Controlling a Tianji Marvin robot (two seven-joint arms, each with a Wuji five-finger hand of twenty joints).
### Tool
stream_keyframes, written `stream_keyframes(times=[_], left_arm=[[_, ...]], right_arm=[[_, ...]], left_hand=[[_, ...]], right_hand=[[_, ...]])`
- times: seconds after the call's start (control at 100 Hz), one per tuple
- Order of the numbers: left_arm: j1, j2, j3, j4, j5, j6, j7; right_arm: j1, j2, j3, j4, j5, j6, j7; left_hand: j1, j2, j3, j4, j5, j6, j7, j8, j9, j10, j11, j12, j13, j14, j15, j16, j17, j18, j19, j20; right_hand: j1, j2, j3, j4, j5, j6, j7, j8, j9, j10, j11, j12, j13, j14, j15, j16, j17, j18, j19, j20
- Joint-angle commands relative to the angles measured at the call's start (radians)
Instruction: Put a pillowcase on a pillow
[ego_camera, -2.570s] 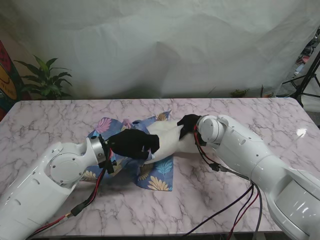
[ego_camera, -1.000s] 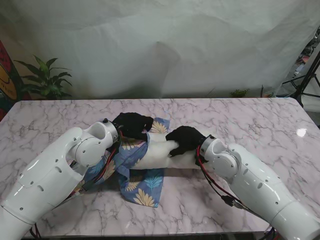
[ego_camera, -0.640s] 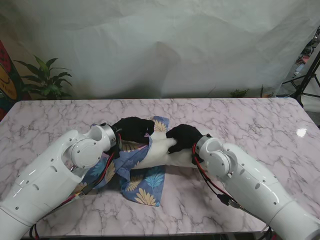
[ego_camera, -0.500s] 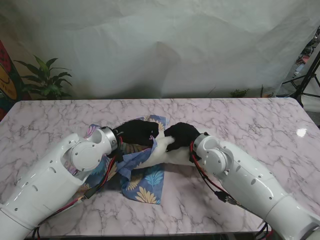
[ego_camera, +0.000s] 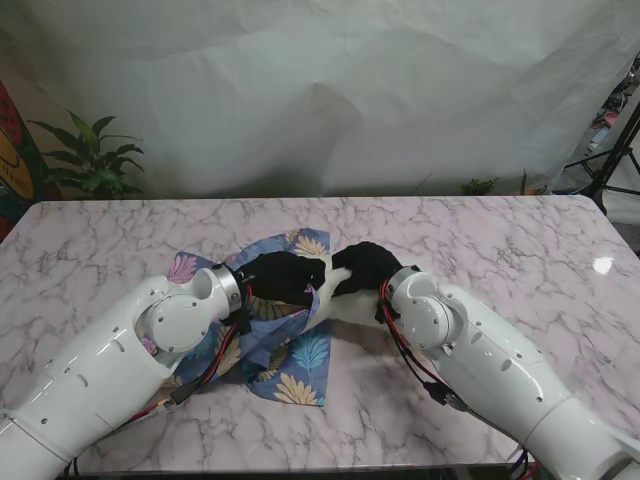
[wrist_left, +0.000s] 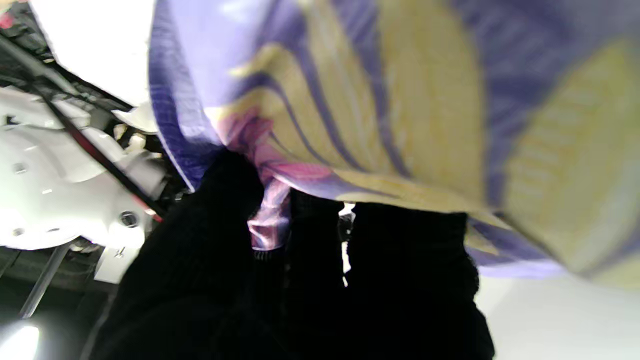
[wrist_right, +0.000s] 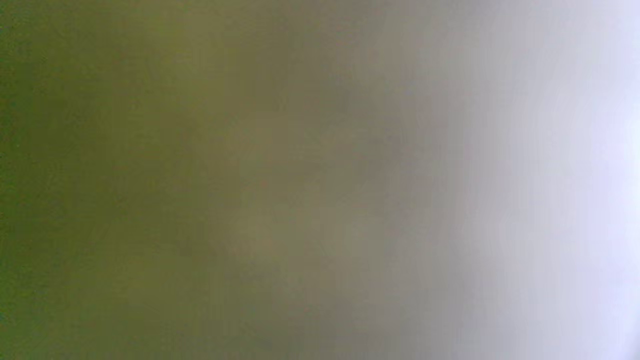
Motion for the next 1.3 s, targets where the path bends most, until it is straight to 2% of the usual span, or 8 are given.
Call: stream_keyframes(times=[0.0,0.3,0.44,0.59,0.9,1.17,1.24,1.29], left_arm=[[-0.006,-0.015,0.007,0.001,0.019,0.048,0.007],[-0.031,-0.013,0.003,-0.016,0.113,0.151,0.009],[-0.044,-0.004,-0.001,0.002,0.085,0.125,-0.043],[-0.048,0.009,-0.001,0.038,0.028,0.047,-0.098],[-0.028,0.017,-0.003,0.060,-0.019,-0.021,-0.123],[-0.003,0.009,-0.012,0.051,-0.002,-0.022,-0.071],[0.000,0.012,-0.013,0.039,0.003,-0.020,-0.082],[0.000,0.014,-0.012,0.035,0.006,-0.023,-0.090]], right_arm=[[-0.012,0.002,0.003,-0.037,0.000,-0.027,0.026],[-0.060,0.055,0.034,-0.172,-0.033,-0.077,0.175],[-0.074,0.071,0.053,-0.212,-0.083,-0.075,0.208],[-0.072,0.070,0.056,-0.207,-0.092,-0.044,0.204],[0.020,0.021,-0.019,-0.073,-0.048,0.100,0.109],[0.051,0.010,-0.044,-0.037,-0.011,0.136,0.117],[0.043,0.015,-0.035,-0.052,-0.014,0.135,0.127],[0.034,0.021,-0.026,-0.069,-0.021,0.133,0.136]], left_hand=[[0.012,0.033,-0.022,0.016,-0.028,-0.013,0.016,0.020,-0.019,-0.026,-0.009,0.003,0.003,0.026,-0.010,-0.012,-0.002,-0.049,-0.004,0.020],[0.026,0.023,-0.009,0.029,-0.023,-0.005,0.020,0.026,-0.013,-0.018,-0.008,0.008,0.005,0.029,0.001,-0.009,0.002,-0.043,0.001,0.027],[0.021,0.019,-0.004,0.031,-0.021,-0.007,0.020,0.026,-0.012,-0.019,-0.009,0.008,0.001,0.028,0.001,-0.010,0.000,-0.042,-0.001,0.028],[0.014,0.016,0.002,0.032,-0.019,-0.013,0.020,0.025,-0.011,-0.024,-0.012,0.009,-0.001,0.024,-0.002,-0.012,-0.006,-0.044,-0.007,0.028],[0.002,0.017,0.014,0.028,-0.022,-0.019,0.018,0.025,-0.012,-0.027,-0.014,0.013,-0.001,0.020,-0.007,-0.013,-0.010,-0.046,-0.012,0.030],[-0.008,0.036,-0.004,0.022,-0.085,-0.022,-0.006,0.036,-0.055,-0.036,0.004,0.034,-0.030,0.007,-0.003,-0.005,-0.033,-0.057,-0.021,0.035],[0.036,0.054,-0.071,0.032,-0.154,-0.050,-0.043,-0.076,-0.074,-0.033,0.012,0.050,-0.048,0.003,0.001,0.007,-0.046,-0.065,-0.035,0.050],[0.010,0.062,-0.033,0.027,-0.150,-0.008,-0.316,-0.360,-0.070,-0.048,0.015,0.053,-0.047,0.000,0.005,0.010,-0.045,-0.070,-0.033,0.054]], right_hand=[[0.018,0.103,0.050,0.036,0.079,-0.065,0.047,0.022,0.111,0.036,0.045,0.021,0.031,-0.067,0.089,0.002,0.040,-0.450,0.149,-0.012],[-0.013,0.120,0.003,0.029,0.038,-0.124,0.027,0.028,0.057,-0.002,0.025,0.029,0.032,-0.030,0.000,-0.044,0.022,-0.383,0.094,-0.053],[-0.062,0.144,-0.049,0.020,-0.052,-0.127,-0.006,0.040,-0.045,-0.018,-0.025,0.020,0.031,0.015,-0.181,-0.140,-0.011,-0.258,-0.025,-0.148],[-0.109,0.183,-0.074,0.033,-0.058,-0.093,-0.043,0.062,-0.072,-0.017,-0.019,0.016,0.031,0.023,-0.224,-0.157,-0.019,-0.228,-0.051,-0.175],[-0.109,0.203,-0.051,0.058,0.179,-0.116,0.017,0.136,0.178,-0.055,0.069,0.058,0.031,-0.073,0.086,-0.007,0.036,-0.417,0.158,-0.061],[-0.102,0.207,-0.038,0.062,0.186,-0.094,0.017,0.162,0.190,-0.058,0.080,0.075,0.032,-0.094,0.108,0.008,0.041,-0.447,0.169,-0.045],[-0.105,0.212,-0.040,0.061,0.175,-0.104,0.010,0.171,0.173,-0.054,0.070,0.076,0.031,-0.074,0.085,-0.002,0.037,-0.435,0.155,-0.048],[-0.105,0.216,-0.043,0.060,0.167,-0.110,0.004,0.175,0.162,-0.053,0.062,0.076,0.031,-0.064,0.073,-0.009,0.034,-0.418,0.146,-0.054]])
